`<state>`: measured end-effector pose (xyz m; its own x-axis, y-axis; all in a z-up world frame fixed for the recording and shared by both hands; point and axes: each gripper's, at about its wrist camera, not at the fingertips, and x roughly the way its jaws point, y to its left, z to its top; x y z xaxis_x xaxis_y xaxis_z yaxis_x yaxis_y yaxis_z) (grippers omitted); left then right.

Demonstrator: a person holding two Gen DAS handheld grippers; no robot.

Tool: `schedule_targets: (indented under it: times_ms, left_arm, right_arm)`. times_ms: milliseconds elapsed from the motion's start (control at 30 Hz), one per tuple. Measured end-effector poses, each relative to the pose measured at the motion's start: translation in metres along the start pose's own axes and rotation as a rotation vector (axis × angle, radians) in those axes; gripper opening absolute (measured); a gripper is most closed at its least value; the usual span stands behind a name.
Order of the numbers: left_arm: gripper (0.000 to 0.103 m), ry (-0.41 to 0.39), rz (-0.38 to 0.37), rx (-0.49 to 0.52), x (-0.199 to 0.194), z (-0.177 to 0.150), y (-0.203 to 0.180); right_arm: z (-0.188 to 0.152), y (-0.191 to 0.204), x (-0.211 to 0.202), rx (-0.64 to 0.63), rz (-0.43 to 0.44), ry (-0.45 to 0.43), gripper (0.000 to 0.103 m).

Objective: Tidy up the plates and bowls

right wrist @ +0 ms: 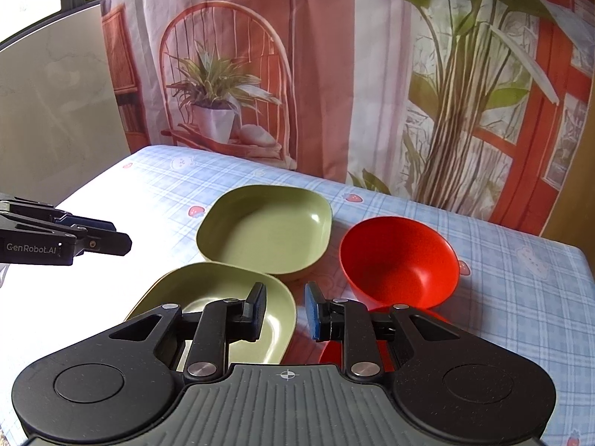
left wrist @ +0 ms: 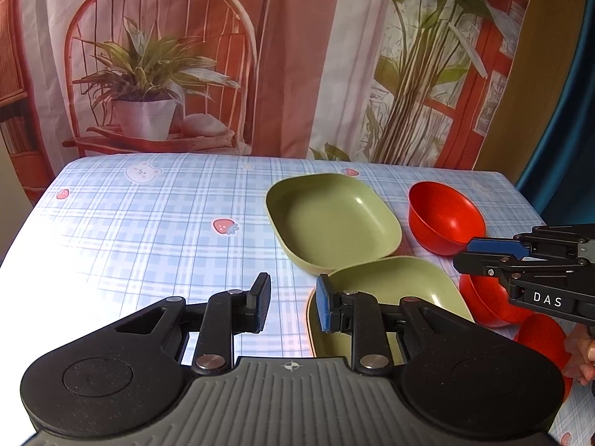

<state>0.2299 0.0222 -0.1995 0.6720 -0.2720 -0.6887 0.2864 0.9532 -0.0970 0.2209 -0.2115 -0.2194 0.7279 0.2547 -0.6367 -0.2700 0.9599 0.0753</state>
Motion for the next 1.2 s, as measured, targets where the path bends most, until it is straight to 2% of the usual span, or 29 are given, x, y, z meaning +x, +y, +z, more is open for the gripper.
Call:
schedule_targets:
  times_ms: [267,433,700,800,1067,1200]
  left_arm:
    - [0.027,-0.024,0.034,-0.043,0.028,0.027,0.01]
    - [0.027,0.026,0.023,-0.088,0.059,0.032,0.017]
    - [0.026,0.05,0.039,-0.107,0.081,0.027,0.022]
    - [0.026,0.052,0.008,-0.127,0.085,0.027,0.026]
    - [0.026,0.072,0.005,-0.135,0.099,0.024,0.026]
    - [0.02,0.081,-0.005,-0.141,0.104,0.025,0.025]
  right_arm:
    - [0.029,-0.023,0.037,0.069,-0.007,0.007,0.022]
    - [0.03,-0.029,0.063,0.13,-0.002,0.062,0.021]
    - [0.054,-0.025,0.099,0.098,0.009,0.085,0.013]
    - [0.055,-0.03,0.113,0.118,-0.005,0.099,0.013]
    - [0.056,-0.036,0.136,0.107,-0.064,0.129,0.013]
    - [0.059,-0.034,0.139,0.088,-0.067,0.141,0.013]
